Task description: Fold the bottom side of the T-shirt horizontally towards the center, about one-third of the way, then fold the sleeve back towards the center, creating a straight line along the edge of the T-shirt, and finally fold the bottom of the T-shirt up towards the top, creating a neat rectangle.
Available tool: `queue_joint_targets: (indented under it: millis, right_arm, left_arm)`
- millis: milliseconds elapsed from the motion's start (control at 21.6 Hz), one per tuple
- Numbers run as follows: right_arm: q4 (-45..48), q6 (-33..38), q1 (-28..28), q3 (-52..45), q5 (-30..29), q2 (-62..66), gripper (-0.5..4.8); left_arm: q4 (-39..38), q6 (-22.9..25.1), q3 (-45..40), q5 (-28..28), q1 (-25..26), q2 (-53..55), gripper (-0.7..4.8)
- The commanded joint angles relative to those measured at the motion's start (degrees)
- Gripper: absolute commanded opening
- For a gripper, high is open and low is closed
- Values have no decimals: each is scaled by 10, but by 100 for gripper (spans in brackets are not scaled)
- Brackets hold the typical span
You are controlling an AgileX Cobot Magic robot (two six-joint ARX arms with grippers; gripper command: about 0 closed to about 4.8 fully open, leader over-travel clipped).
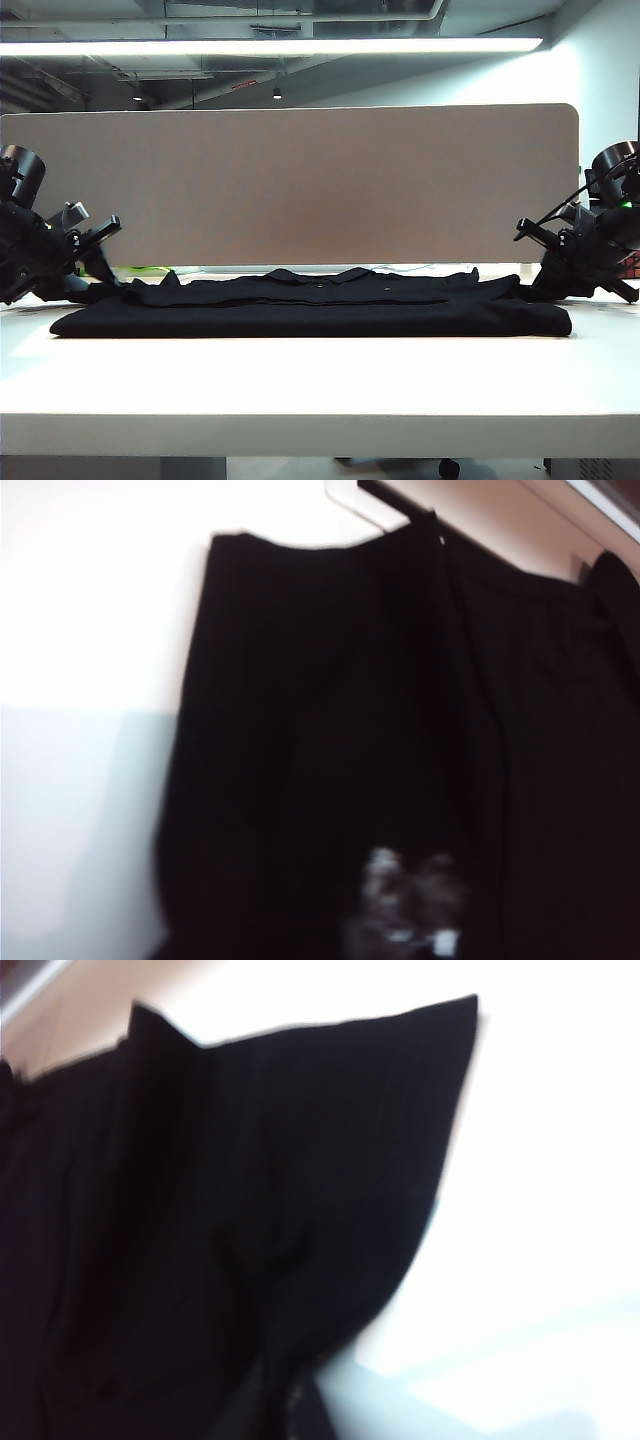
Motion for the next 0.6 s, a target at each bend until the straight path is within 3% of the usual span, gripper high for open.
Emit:
queue_joint_targets:
  millis: [46, 231, 277, 601]
  right_arm:
    - [-28, -1, 2, -5, -16, 5, 8]
    - [-27, -10, 2, -4, -19, 4, 7]
    - [-26, -10, 2, -4, -23, 4, 1]
    - [-25, -25, -4, -4, -42, -22, -5]
  left_arm:
    - [-32, 23, -4, 17, -2, 6, 76]
    - [-33, 26, -4, 36, -1, 6, 35]
    - [-33, 30, -4, 39, -1, 5, -5]
    - [-33, 54, -4, 50, -1, -8, -6]
